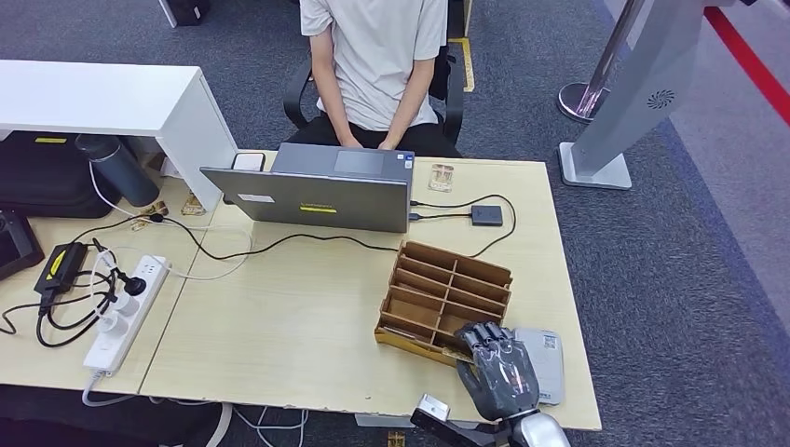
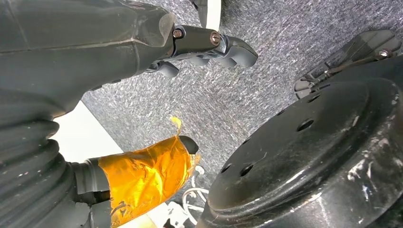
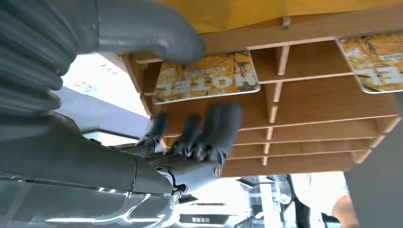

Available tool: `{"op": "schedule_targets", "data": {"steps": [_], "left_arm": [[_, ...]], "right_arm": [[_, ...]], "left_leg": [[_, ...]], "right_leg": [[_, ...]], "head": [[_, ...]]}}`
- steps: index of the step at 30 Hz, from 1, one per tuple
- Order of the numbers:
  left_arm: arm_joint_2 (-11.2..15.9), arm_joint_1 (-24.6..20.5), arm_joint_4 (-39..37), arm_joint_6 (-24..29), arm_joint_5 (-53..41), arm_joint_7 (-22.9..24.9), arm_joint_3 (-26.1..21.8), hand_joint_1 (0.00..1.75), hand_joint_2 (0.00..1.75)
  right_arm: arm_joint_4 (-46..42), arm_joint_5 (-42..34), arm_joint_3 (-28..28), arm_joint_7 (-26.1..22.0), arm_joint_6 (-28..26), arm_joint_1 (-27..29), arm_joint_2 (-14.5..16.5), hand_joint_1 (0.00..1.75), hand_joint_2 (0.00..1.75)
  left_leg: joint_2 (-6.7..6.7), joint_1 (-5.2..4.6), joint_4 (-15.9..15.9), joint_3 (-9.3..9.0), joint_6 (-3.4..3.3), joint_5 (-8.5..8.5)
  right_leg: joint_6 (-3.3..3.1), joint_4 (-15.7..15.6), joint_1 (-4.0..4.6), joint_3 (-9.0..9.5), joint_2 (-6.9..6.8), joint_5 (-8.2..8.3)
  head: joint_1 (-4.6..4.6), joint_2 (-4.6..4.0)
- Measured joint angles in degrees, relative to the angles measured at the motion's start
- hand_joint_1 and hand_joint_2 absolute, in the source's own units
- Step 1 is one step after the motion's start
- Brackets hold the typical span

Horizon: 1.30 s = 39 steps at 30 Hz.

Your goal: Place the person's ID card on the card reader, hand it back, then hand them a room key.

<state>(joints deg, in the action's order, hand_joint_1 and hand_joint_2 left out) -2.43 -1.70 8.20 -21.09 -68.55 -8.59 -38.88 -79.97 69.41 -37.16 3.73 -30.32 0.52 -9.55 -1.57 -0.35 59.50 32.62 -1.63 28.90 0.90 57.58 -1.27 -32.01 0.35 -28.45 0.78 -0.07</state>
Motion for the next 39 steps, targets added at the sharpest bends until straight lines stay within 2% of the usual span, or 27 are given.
{"op": "schedule_targets", "data": {"steps": [23, 31, 39], "left_arm": [[0.01, 0.03, 0.00, -0.07, -0.18, -0.25, 0.00, 0.00, 1.75], [0.13, 0.06, 0.00, 2.32, -0.68, -0.75, 0.00, 0.00, 1.75], [0.23, -0.02, 0.00, 1.17, -1.44, -0.01, 0.00, 0.00, 1.75]], "right_arm": [[-0.17, -0.01, -0.08, -0.06, 0.04, -0.09, 0.00, 1.75, 1.75], [-0.64, -2.34, -0.04, 0.30, 1.36, -0.14, 0.00, 1.75, 1.75], [-1.54, -5.73, 2.06, -0.75, 3.13, -4.26, 0.00, 1.75, 1.75]], "left_leg": [[0.00, 0.00, 0.00, 0.00, 0.00, 0.00], [0.01, 0.00, 0.00, 0.00, 0.00, 0.00], [0.03, 0.00, 0.00, -0.01, 0.02, -0.05]], "right_leg": [[0.00, 0.00, 0.00, 0.01, 0.00, 0.00], [0.00, 0.00, 0.00, 0.01, 0.00, 0.00], [-0.03, 0.01, 0.00, 0.01, 0.02, 0.05]], "head": [[0.01, 0.00], [0.01, 0.00], [0.01, 0.00]]}}
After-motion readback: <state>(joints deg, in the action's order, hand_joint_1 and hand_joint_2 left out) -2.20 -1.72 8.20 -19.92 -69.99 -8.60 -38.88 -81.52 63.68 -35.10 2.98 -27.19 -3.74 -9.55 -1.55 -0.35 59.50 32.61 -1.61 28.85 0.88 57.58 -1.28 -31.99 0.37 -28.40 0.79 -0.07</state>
